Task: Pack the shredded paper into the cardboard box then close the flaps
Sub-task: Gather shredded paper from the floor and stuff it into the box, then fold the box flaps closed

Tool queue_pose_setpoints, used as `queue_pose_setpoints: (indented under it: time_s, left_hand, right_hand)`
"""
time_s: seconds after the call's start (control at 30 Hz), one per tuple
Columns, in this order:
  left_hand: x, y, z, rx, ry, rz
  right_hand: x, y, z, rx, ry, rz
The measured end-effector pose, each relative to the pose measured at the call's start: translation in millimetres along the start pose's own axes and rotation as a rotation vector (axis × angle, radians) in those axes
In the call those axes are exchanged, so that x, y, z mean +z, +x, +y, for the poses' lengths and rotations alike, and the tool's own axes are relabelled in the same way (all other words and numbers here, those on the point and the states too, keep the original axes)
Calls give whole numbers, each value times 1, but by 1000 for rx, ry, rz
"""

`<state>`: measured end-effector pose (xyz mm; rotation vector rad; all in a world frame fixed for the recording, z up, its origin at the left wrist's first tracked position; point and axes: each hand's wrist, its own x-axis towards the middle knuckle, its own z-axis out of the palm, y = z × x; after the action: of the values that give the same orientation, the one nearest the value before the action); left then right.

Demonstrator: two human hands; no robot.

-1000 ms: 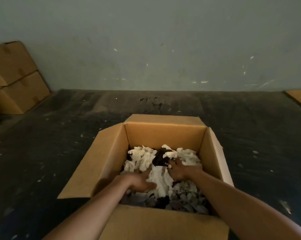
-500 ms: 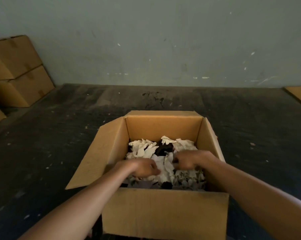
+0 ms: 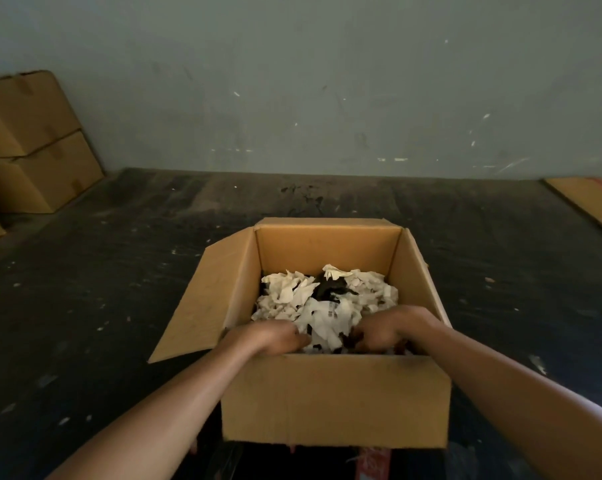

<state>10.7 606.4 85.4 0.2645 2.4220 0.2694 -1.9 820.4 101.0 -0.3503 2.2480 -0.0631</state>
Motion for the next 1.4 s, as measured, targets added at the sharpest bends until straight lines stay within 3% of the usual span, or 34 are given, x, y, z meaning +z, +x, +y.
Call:
queue_pose_setpoints:
  time_s: [0.07, 0.13, 0.2, 0.27, 0.37, 0.43, 0.5, 0.57, 0.67, 0.87, 1.0, 1.07, 1.23, 1.3, 1.4]
  left_hand:
    - [2, 0, 0, -47, -47, -110]
    - [-2, 2, -2, -29, -12, -74]
    - [-7, 4, -4, 4, 22, 104]
    - [-10, -1, -10, 39, 33, 406]
    - [-14, -10, -22, 104, 34, 805]
    - [-16, -12, -32, 112, 82, 900]
    - [-16, -13, -43, -25, 203, 843]
    - [-14, -16, -53, -175, 164, 735]
    - [-9, -19, -61, -230, -2, 632]
    - [-6, -19, -60, -195, -79, 631]
    - [-5, -22, -61, -179, -72, 634]
    - [-5, -24, -61, -170, -73, 638]
    - [-7, -25, -63, -156, -115, 620]
    - [-7, -28, -60, -161, -121, 614]
    - [-9, -29, -59, -136, -218, 613]
  right_hand:
    - [14, 3, -1, 38, 25, -37]
    - [17, 1, -1, 70, 100, -9]
    - [11, 0, 4, 43, 129, 8]
    - [0, -7, 7, 37, 218, 90]
    - [-19, -31, 14, -12, 433, 454]
    - [-24, -44, 24, -16, 563, 825]
    - [-17, -46, 42, 48, 663, 1027]
    - [3, -46, 60, 179, 708, 1048]
    - [36, -45, 69, 264, 1021, 954]
    - [84, -49, 66, 342, 1878, 620]
    - [108, -45, 70, 376, 2176, 370]
    - [114, -43, 77, 399, 2273, 462]
    - [92, -78, 80, 515, 2538, 1044]
    - [74, -96, 68, 424, 2540, 1270]
    - [56, -115, 40, 183, 2346, 1518]
